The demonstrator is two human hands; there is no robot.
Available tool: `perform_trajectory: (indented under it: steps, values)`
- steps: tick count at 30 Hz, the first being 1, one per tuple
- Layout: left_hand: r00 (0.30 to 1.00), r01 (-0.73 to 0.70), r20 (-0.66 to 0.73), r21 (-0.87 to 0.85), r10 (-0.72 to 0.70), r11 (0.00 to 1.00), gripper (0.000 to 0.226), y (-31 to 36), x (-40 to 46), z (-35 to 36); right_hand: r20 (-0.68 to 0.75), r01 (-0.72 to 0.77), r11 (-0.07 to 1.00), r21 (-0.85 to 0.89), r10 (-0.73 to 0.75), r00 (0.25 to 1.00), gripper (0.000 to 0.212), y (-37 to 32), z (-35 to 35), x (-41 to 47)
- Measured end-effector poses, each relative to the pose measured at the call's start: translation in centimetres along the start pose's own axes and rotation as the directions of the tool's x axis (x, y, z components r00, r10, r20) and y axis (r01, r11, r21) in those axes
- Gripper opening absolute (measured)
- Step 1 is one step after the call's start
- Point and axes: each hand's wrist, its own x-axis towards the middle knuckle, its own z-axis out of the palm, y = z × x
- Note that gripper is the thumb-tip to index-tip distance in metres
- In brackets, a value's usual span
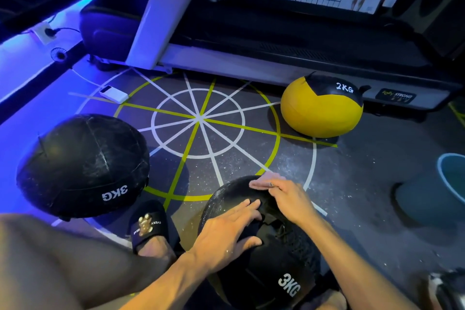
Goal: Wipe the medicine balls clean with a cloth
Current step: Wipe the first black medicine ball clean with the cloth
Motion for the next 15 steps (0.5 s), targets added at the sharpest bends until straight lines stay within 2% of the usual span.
perform_trajectory:
  steps: [4,6,8,10,12,15]
  values:
    - [0.996,-0.007,0.091,0.116,-0.004,0.993,0.068,1.0,1.7,-1.6,-0.138,0.008,0.987,0.163,0.014,0.99,0.054,0.9,-0.4,-2.6]
    - [0.985,-0.114,0.154,0.225,0.08,0.968,0.07,1.7,3.3,-2.4,-0.201,-0.007,0.98,0.198,0.047,0.978,0.054,1.4,-0.5,-3.7]
    - [0.946,-0.245,0.282,0.297,0.16,0.923,0.069,2.4,5.2,-2.8,-0.213,-0.022,0.981,0.19,0.064,0.975,0.052,1.6,-0.5,-4.6]
    - [0.865,-0.387,0.444,0.291,0.234,0.875,0.064,3.5,7.2,-2.9,-0.211,-0.023,0.967,0.253,0.078,0.974,0.05,2.0,-0.5,-5.0]
    - [0.761,-0.521,0.571,0.258,0.307,0.813,0.054,4.7,8.7,-2.8,-0.188,-0.031,0.913,0.406,0.117,0.975,0.046,2.7,-0.7,-5.2]
    - [0.617,-0.674,0.676,0.189,0.404,0.714,0.038,5.6,9.8,-2.3,-0.184,-0.027,0.844,0.535,0.147,0.972,0.043,3.6,-0.9,-5.9]
